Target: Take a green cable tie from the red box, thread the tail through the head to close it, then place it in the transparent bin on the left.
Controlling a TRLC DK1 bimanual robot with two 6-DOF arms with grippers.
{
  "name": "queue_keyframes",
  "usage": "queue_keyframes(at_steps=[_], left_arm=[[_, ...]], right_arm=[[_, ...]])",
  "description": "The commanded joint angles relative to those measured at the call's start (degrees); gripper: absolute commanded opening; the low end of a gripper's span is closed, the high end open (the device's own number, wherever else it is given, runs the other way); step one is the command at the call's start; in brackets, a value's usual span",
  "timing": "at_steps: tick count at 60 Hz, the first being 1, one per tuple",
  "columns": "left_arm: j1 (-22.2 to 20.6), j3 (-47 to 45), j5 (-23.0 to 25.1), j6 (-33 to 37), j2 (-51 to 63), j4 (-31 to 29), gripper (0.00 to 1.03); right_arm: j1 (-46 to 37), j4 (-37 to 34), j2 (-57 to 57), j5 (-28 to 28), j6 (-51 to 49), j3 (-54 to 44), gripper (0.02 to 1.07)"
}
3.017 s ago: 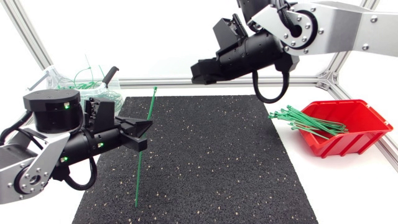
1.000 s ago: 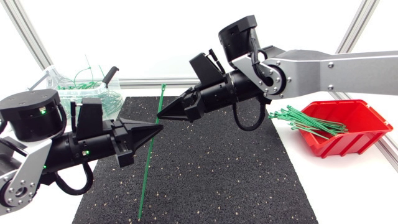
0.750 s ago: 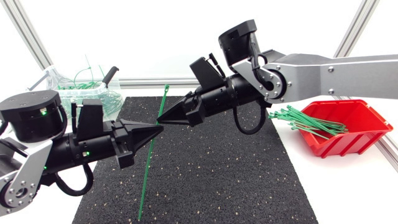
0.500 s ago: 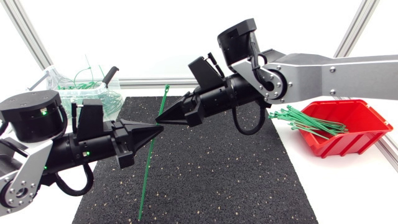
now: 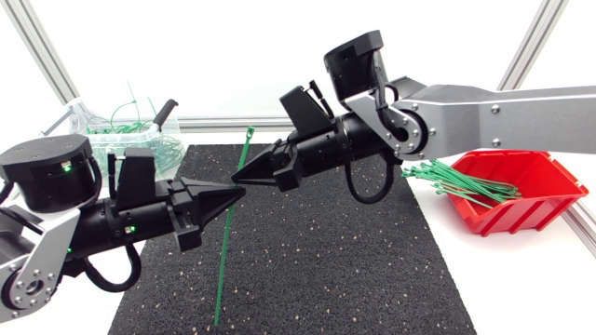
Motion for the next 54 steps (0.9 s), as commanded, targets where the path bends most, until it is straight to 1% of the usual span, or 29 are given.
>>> queue_keyframes(at_steps=[1, 5, 10, 16, 19, 21, 28, 31, 34, 39, 43, 45, 54], left_arm=[[-0.76, -1.10, 0.64, -0.68, 1.47, 0.61, 0.05], [-0.67, -0.84, 0.56, -0.77, 1.65, 0.09, 0.10], [-0.41, -0.40, 0.47, -1.30, 1.39, -1.06, 0.35], [1.43, 0.13, 0.38, -1.21, -0.20, -2.55, 0.54], [2.49, 0.22, 0.38, -0.86, -0.99, -2.99, 0.60], [3.10, 0.39, 0.38, -0.24, -1.43, -3.60, 0.62], [5.39, 0.74, 0.56, 2.57, -3.18, -5.27, 0.62], [5.48, 0.74, 0.56, 6.17, -4.15, -6.59, 0.62], [5.48, 0.66, 0.64, 8.81, -5.12, -6.59, 0.62], [5.92, 1.27, 2.14, 11.10, -5.47, -6.59, 0.62], [7.32, 2.15, 6.09, 11.89, -5.38, -6.94, 0.62], [8.11, 2.68, 8.82, 12.41, -5.03, -7.12, 0.62], [10.40, 4.61, 16.46, 16.81, -1.16, -7.91, 0.62]], right_arm=[[0.25, 1.10, -1.30, 0.18, 1.27, -1.46, 0.08], [0.07, 1.19, -1.65, 0.62, 1.27, -1.64, 0.08], [-0.28, 1.19, -1.83, 1.24, 1.27, -1.73, 0.08], [-1.07, 1.10, -2.18, 2.03, 1.18, -1.90, 0.08], [-1.60, 1.01, -2.53, 2.38, 1.18, -1.99, 0.08], [-1.86, 0.75, -2.79, 2.91, 1.10, -1.90, 0.08], [-3.18, -0.92, -3.67, 3.87, 0.22, -1.81, 0.08], [-3.71, -3.47, -3.76, 4.23, -1.98, -1.29, 0.08], [-3.71, -5.58, -3.85, 5.19, -3.91, -1.02, 0.08], [-3.80, -8.57, -4.02, 5.90, -6.55, -0.85, 0.08], [-3.80, -10.15, -4.11, 6.25, -7.96, -1.02, 0.08], [-3.80, -10.76, -4.11, 6.42, -8.40, -1.11, 0.08], [-3.18, -12.96, -4.73, 7.21, -11.30, -1.99, 0.08]])
